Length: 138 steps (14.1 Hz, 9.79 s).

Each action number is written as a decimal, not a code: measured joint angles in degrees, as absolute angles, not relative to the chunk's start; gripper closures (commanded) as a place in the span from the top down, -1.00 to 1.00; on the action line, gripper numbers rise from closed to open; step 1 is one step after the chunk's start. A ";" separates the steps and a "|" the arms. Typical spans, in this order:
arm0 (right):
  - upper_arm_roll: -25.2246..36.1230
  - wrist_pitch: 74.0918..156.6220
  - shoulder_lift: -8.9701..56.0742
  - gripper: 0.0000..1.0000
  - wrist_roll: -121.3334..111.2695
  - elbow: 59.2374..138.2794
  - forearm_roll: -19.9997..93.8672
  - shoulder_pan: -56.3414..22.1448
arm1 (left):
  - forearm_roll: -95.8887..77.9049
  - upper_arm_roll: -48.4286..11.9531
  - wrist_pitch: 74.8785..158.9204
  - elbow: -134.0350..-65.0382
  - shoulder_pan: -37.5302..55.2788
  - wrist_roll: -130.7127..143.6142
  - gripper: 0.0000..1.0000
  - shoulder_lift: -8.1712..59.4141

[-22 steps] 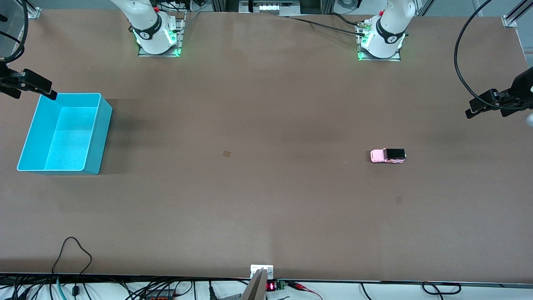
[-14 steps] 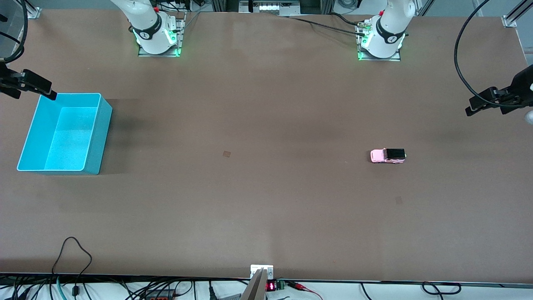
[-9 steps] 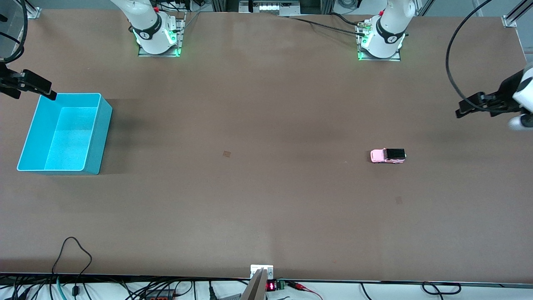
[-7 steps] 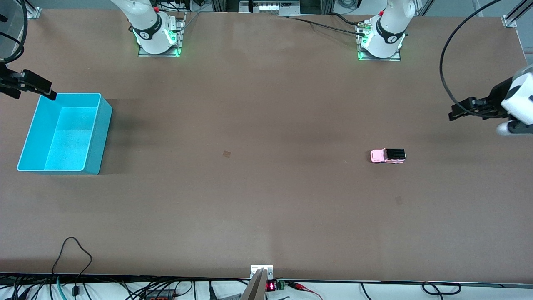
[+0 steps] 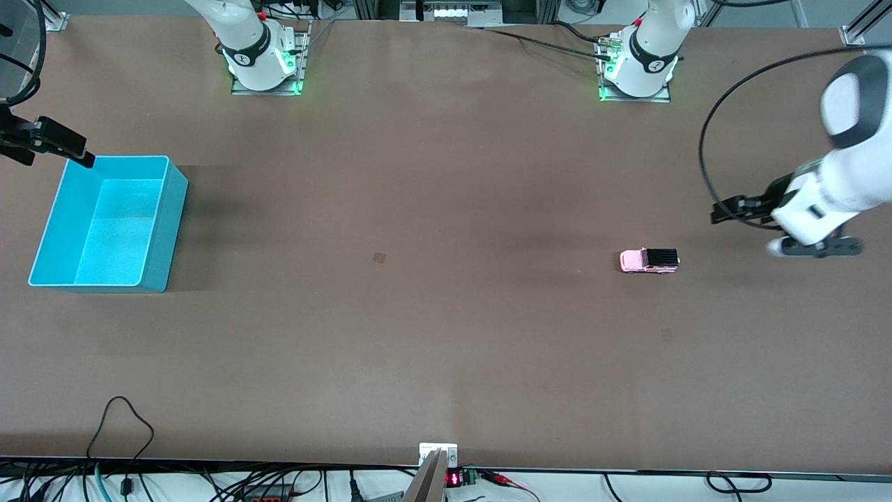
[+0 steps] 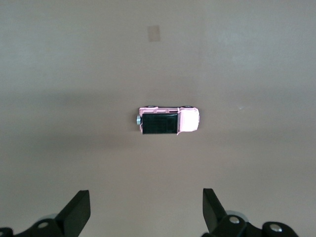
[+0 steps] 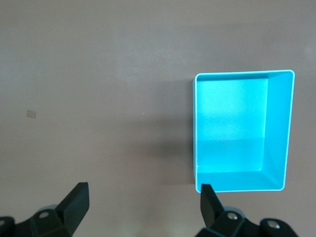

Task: Wind and store pink jeep toy

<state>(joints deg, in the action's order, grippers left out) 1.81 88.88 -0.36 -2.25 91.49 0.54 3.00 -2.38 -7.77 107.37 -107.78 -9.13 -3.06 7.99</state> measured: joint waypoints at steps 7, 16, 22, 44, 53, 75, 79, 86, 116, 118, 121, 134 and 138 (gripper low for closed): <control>1.81 88.88 -0.24 1.00 -2.25 91.50 0.54 3.04 | 3.31 -7.74 120.98 -118.80 -9.07 -26.71 1.00 11.24; 1.81 88.88 0.19 1.00 -2.25 91.50 0.54 3.13 | 3.51 -8.22 130.65 -121.79 -6.40 -62.51 1.00 15.70; 1.80 88.92 0.28 1.00 -2.25 91.49 0.54 3.14 | 3.53 -8.24 140.48 -124.70 -6.38 -77.91 1.00 18.57; 1.80 88.92 0.33 1.00 -2.25 91.49 0.54 3.15 | 4.77 -8.29 150.86 -129.08 -6.34 -81.37 0.85 22.21; 1.80 88.92 0.34 1.00 -2.25 91.50 0.54 3.15 | 4.77 -8.27 151.02 -129.02 -6.34 -81.38 0.47 22.21; 1.80 88.92 0.36 1.00 -2.25 91.49 0.54 3.15 | 4.79 -8.20 151.23 -128.80 -6.41 -87.07 -0.24 22.19; 1.80 88.92 0.36 1.00 -2.25 91.50 0.54 3.15 | 4.79 -8.16 151.22 -128.79 -6.87 -87.08 -0.28 22.22; 1.80 88.92 0.36 1.00 -2.25 91.50 0.54 3.15 | 4.79 -7.56 150.95 -128.41 -11.01 -89.10 -0.26 22.43; 1.80 88.89 0.38 1.00 -2.25 91.49 0.54 3.15 | 11.02 -10.32 141.38 -118.79 -27.13 -97.26 1.00 27.33; 1.80 88.88 0.39 1.00 -2.25 91.49 0.54 3.15 | 11.02 -14.08 130.10 -112.66 -27.04 -97.19 1.00 25.18; 1.80 88.88 0.39 1.00 -2.25 91.50 0.54 3.15 | 11.02 -16.25 120.21 -107.94 -26.63 -97.17 1.00 21.13; 1.80 88.88 0.39 1.00 -2.25 91.50 0.54 3.16 | 10.85 -18.96 118.12 -108.12 -22.59 -97.15 1.00 18.99; 1.80 88.88 0.39 1.00 -2.25 91.49 0.54 3.16 | 7.72 -18.98 120.90 -108.12 -20.65 -97.10 1.00 19.12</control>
